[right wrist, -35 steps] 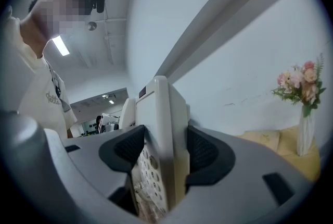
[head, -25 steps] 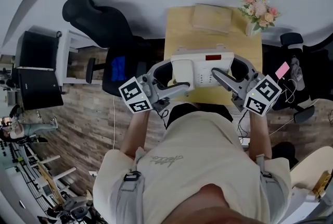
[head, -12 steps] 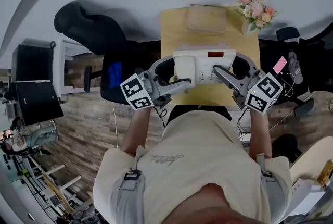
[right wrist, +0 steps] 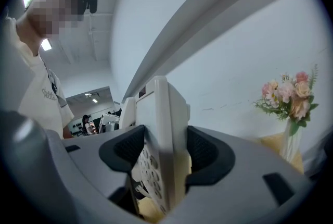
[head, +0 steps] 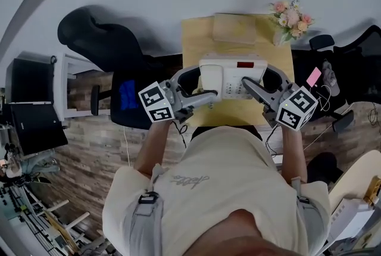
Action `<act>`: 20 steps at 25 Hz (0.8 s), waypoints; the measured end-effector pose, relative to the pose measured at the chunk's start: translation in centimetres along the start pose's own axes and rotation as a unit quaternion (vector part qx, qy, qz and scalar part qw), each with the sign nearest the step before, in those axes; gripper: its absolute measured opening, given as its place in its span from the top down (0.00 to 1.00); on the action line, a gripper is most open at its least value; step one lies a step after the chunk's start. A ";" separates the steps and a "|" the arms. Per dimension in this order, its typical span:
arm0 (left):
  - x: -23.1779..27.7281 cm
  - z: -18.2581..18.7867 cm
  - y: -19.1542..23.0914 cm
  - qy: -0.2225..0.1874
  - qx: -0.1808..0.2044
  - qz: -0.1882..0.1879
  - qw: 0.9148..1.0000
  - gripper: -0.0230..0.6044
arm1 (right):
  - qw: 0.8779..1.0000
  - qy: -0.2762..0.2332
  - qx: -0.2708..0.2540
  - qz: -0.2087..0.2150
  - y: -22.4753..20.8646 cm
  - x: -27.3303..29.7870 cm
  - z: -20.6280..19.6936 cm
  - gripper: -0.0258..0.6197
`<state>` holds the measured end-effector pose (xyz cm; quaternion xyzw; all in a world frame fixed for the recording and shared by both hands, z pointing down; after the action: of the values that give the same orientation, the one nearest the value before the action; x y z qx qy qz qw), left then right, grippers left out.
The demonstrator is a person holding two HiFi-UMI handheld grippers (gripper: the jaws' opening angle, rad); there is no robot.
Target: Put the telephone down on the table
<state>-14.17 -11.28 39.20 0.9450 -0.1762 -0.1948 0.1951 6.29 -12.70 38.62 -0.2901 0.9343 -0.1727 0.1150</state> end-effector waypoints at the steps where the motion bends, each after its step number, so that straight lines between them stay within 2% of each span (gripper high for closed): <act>1: -0.3 -0.3 0.2 0.001 -0.006 0.000 1.000 0.39 | 1.000 0.005 0.001 -0.003 0.0 0.1 -0.4 0.59; 12: -5.0 -4.9 3.5 0.005 -0.077 0.044 0.996 0.39 | 0.995 0.078 0.056 -0.019 -1.3 2.0 -7.0 0.59; 20: -6.5 -10.4 7.8 0.024 -0.123 0.074 0.989 0.39 | 0.984 0.121 0.123 -0.032 -5.6 1.8 -13.7 0.59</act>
<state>-17.20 -12.18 53.40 0.9028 -0.2153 -0.1770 0.3275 3.29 -14.57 53.06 -0.2803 0.9030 -0.3241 0.0303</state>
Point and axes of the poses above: the fingertips, and each gripper's own axes: x forward along the fingers, y to its left, z out of its top, the point moved 6 cm from there along -x, backward along the fingers, and after that the axes turned 15 degrees about -y, right-handed, at the moved point
